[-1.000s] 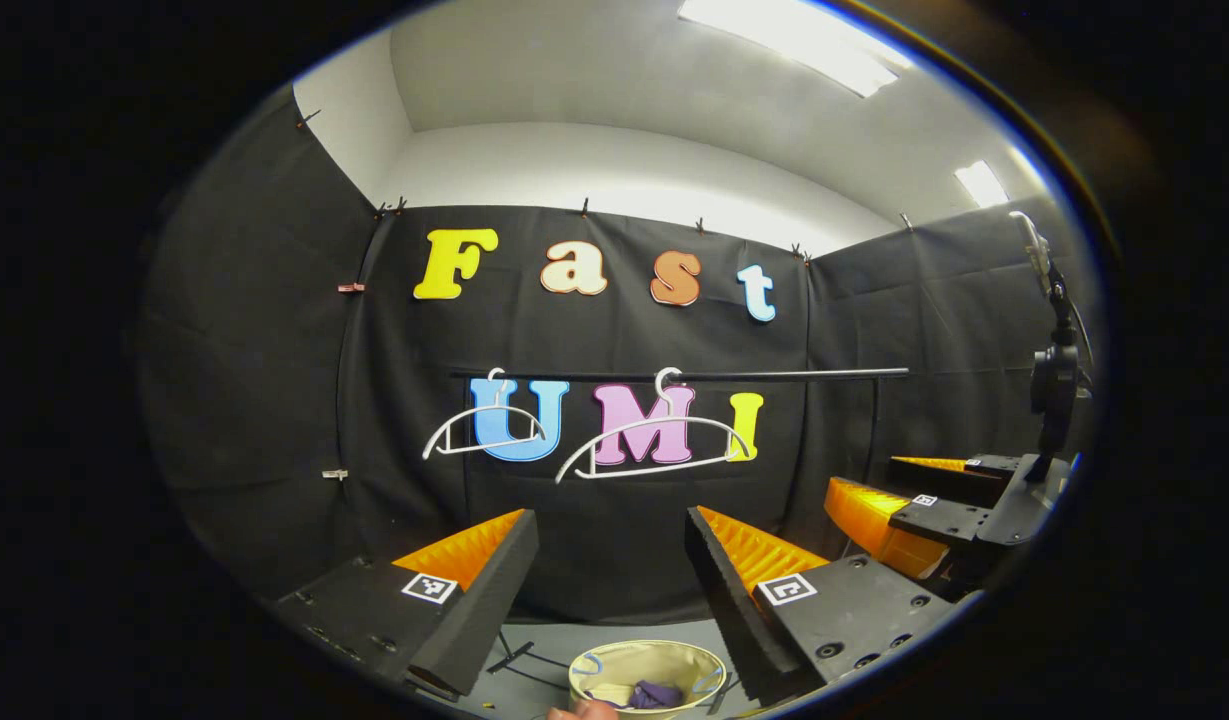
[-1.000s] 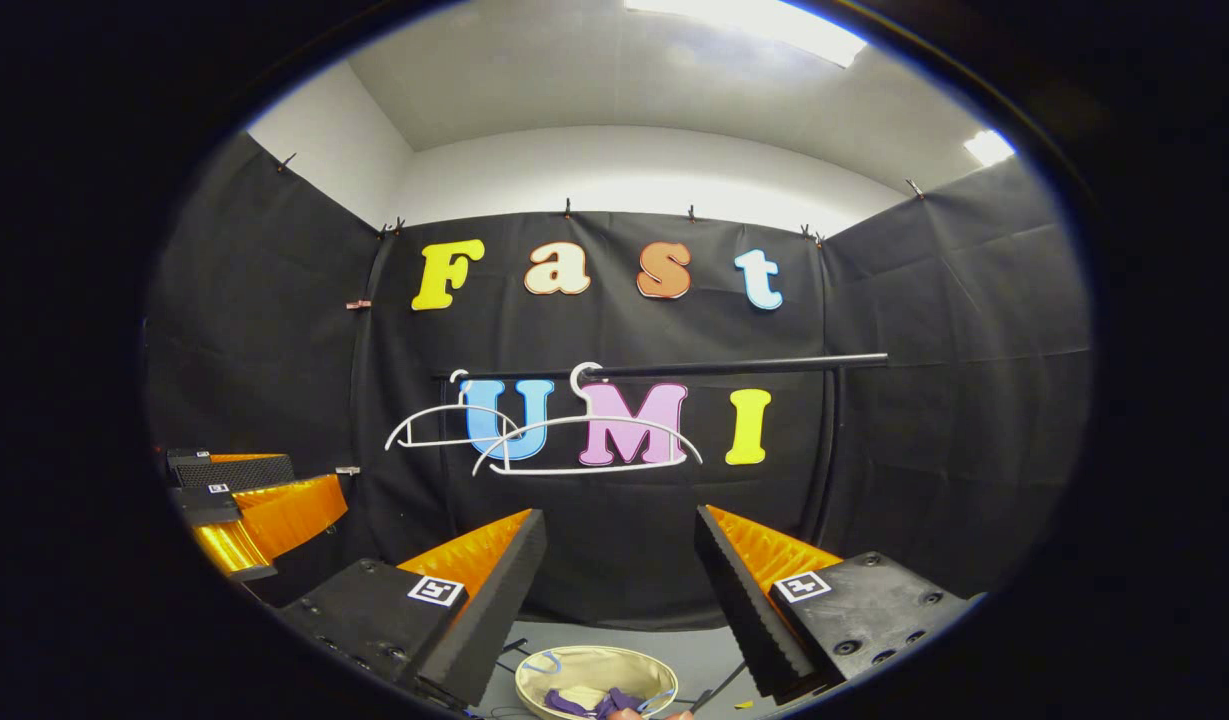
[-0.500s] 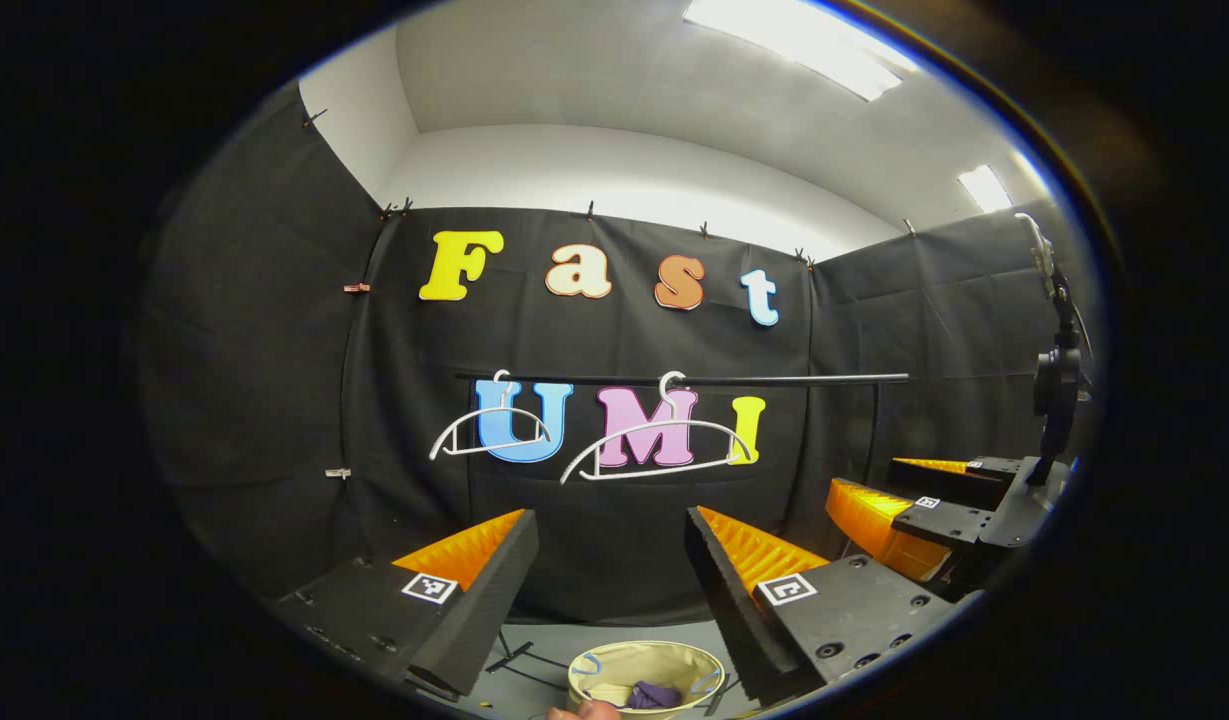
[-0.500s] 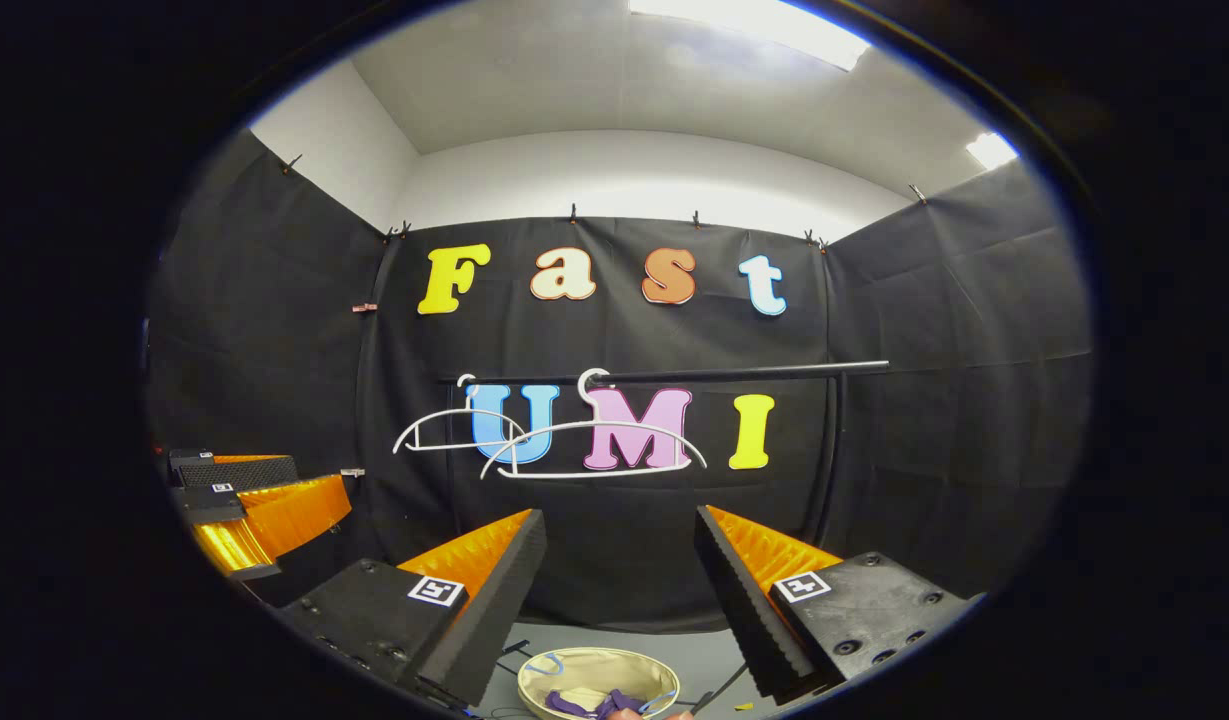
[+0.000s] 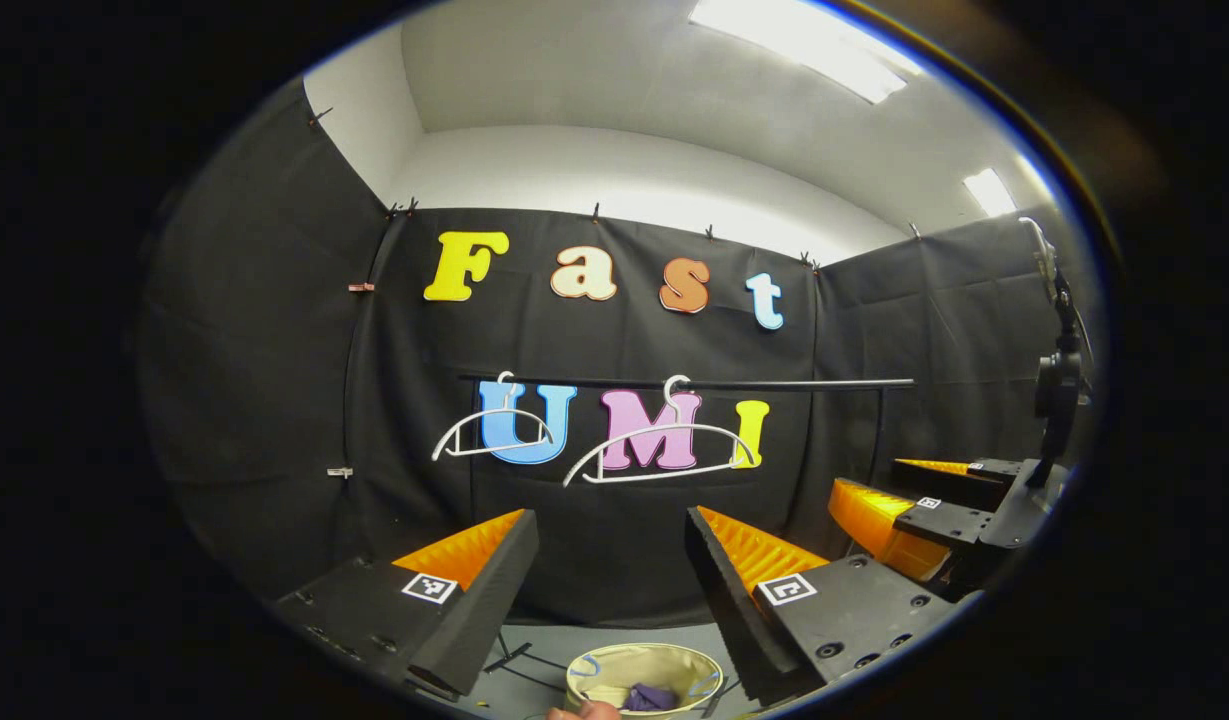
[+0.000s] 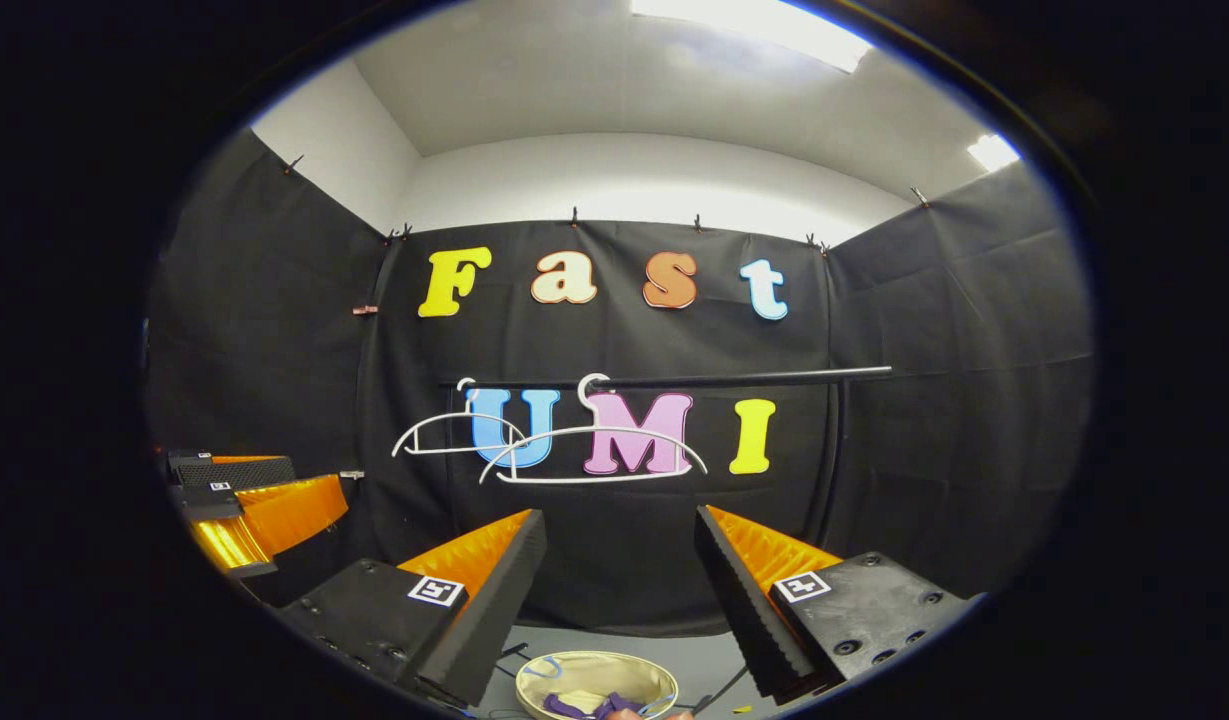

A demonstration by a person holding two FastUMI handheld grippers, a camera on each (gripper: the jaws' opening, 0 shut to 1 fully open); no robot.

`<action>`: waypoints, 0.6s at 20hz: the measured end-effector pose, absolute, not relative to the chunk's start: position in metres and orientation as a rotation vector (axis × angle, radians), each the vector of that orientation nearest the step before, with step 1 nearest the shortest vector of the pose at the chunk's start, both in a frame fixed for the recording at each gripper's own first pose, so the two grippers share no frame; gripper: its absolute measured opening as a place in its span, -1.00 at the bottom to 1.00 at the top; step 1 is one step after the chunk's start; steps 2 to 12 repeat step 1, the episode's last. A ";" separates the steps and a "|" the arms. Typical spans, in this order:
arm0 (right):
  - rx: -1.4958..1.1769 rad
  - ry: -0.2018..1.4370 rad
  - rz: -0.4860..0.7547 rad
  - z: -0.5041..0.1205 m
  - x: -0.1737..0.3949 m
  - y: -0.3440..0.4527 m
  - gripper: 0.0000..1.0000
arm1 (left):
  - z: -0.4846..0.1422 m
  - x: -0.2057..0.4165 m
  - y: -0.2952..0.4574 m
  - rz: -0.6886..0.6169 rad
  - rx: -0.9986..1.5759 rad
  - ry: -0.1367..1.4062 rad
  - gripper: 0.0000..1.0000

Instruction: Grasp the clothes on the hanger with both hands and then place them into the laundry hamper below.

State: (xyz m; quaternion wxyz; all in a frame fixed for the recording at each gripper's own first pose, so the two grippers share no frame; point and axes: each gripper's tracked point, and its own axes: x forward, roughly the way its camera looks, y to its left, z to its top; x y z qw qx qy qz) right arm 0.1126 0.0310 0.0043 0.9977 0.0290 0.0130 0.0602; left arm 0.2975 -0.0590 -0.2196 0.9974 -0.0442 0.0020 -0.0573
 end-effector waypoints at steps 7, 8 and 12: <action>0.059 0.026 0.119 0.004 0.114 0.031 0.93 | -0.220 0.299 -0.060 -0.116 -0.088 0.004 0.87; 0.059 0.026 0.119 0.004 0.114 0.031 0.93 | -0.220 0.299 -0.060 -0.116 -0.088 0.004 0.87; 0.059 0.026 0.119 0.004 0.114 0.031 0.93 | -0.220 0.299 -0.060 -0.116 -0.088 0.004 0.87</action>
